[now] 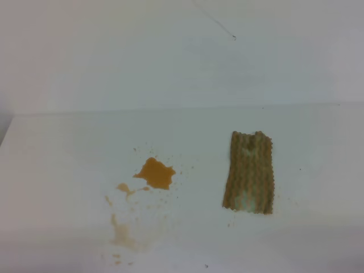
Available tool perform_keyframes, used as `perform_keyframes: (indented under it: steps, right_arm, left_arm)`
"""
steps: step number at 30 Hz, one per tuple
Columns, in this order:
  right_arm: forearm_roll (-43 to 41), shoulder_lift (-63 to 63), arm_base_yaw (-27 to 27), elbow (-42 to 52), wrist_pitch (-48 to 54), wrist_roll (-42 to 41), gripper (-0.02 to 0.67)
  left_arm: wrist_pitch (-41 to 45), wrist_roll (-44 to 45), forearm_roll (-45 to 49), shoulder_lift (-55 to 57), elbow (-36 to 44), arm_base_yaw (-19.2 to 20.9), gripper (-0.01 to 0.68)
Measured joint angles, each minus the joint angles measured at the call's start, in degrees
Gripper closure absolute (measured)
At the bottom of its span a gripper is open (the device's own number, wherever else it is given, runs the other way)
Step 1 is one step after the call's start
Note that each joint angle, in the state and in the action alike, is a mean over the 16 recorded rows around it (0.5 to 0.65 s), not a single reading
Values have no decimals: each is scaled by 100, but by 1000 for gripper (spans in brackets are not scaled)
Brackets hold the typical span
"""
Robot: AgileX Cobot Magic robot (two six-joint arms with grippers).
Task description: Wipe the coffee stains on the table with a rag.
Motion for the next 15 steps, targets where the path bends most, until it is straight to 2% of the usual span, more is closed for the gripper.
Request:
perform_keyframes:
  steps: [15]
  right_arm:
    - [-90,0,0,0,-9,0,652]
  left_arm:
    - [0,0,1,0,-67,0,674]
